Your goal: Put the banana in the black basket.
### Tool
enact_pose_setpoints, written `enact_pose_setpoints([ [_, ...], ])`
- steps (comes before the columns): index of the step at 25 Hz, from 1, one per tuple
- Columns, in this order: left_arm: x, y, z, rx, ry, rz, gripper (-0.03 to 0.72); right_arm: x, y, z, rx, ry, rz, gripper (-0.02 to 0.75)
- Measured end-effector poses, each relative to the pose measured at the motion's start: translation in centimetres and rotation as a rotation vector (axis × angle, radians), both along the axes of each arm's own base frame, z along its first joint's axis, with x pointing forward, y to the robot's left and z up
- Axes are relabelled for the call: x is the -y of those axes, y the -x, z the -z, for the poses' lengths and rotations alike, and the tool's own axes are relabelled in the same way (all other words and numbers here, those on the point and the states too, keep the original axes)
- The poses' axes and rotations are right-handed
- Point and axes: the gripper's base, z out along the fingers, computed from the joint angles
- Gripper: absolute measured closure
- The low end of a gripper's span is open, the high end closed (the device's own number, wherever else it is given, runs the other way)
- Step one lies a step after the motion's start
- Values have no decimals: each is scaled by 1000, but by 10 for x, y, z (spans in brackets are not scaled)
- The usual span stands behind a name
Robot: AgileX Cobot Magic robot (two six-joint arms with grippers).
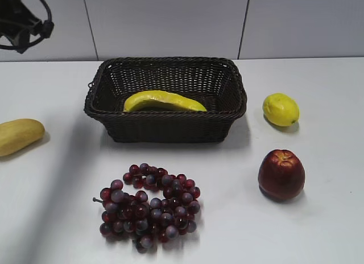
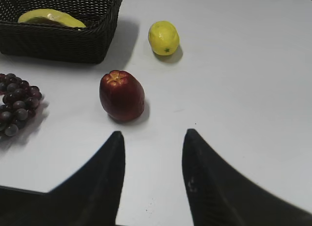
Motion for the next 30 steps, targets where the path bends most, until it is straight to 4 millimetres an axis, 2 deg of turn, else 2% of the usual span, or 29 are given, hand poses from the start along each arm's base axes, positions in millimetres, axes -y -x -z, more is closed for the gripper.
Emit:
enact_pose_setpoints([
  [3, -25, 19, 6, -53, 11, -63, 154, 0, 0, 0, 0, 0, 0, 439],
  [6, -50, 51, 15, -120, 7, -123, 155, 0, 0, 0, 0, 0, 0, 439],
  [11, -72, 108, 19, -181, 17, -188, 155, 0, 0, 0, 0, 0, 0, 439],
  [19, -58, 186, 16, -131, 217, -217, 168, 0, 0, 0, 0, 0, 0, 439],
  [26, -57, 251, 26, -62, 257, -215, 168, 0, 0, 0, 0, 0, 0, 439],
  [30, -57, 280, 29, 1, 276, -209, 168, 0, 0, 0, 0, 0, 0, 439],
])
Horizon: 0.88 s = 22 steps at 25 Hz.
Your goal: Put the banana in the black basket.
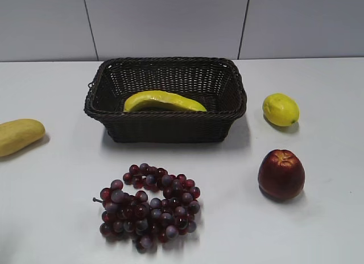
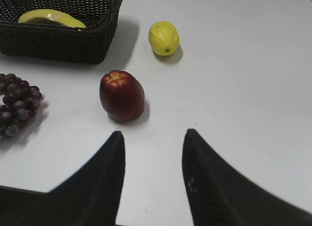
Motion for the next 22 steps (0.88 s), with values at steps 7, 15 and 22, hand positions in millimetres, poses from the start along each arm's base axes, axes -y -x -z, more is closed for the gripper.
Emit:
enact_pose_setpoints([
  [7, 0, 44, 4, 154, 17, -1, 168, 0, 0, 0, 0, 0, 0, 439],
  [15, -1, 76, -8, 440, 26, -6, 168, 0, 0, 0, 0, 0, 0, 439],
  [22, -1, 100, -8, 635, 38, -11, 168, 0, 0, 0, 0, 0, 0, 439],
])
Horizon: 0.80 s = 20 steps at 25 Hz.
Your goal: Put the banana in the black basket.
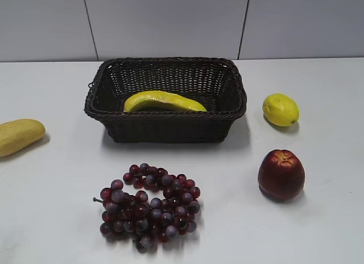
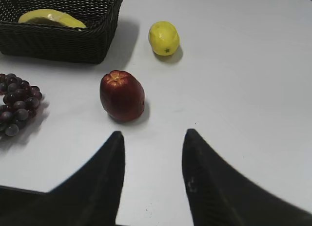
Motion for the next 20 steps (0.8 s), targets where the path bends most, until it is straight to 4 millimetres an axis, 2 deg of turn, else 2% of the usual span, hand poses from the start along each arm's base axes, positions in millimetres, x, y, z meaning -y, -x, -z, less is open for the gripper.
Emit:
enact_pose_setpoints([
  [6, 0, 21, -1, 139, 4, 0, 168, 0, 0, 0, -1, 0, 0, 439],
  [20, 0, 22, -1, 148, 7, 1, 168, -1, 0, 0, -1, -7, -5, 439],
])
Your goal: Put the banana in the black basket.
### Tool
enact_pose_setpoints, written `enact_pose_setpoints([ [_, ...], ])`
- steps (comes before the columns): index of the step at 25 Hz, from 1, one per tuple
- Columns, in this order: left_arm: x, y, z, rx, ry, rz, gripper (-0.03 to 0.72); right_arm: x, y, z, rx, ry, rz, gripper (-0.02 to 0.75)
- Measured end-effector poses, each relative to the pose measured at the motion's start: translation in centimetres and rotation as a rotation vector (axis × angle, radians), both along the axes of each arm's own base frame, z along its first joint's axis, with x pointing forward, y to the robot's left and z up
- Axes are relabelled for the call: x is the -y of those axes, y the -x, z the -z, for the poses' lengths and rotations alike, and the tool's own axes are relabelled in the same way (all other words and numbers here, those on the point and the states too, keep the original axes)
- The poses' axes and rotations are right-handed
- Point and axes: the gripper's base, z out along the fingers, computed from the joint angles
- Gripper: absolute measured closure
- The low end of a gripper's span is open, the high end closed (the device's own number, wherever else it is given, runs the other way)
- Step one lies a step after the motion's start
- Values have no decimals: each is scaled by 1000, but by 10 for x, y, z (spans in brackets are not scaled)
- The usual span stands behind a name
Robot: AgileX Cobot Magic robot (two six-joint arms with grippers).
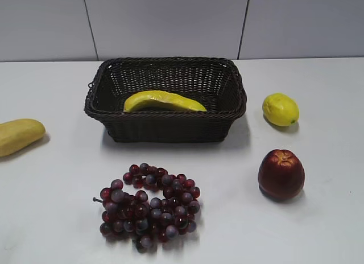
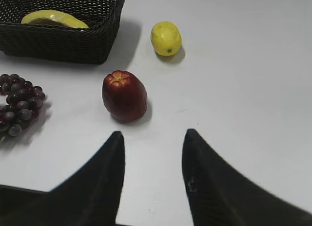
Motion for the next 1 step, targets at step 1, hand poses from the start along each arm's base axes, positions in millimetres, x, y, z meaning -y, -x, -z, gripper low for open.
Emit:
enact_pose_setpoints([
  [1, 0, 0, 0, 0, 0, 0, 168, 0, 0, 0, 0, 0, 0, 439],
])
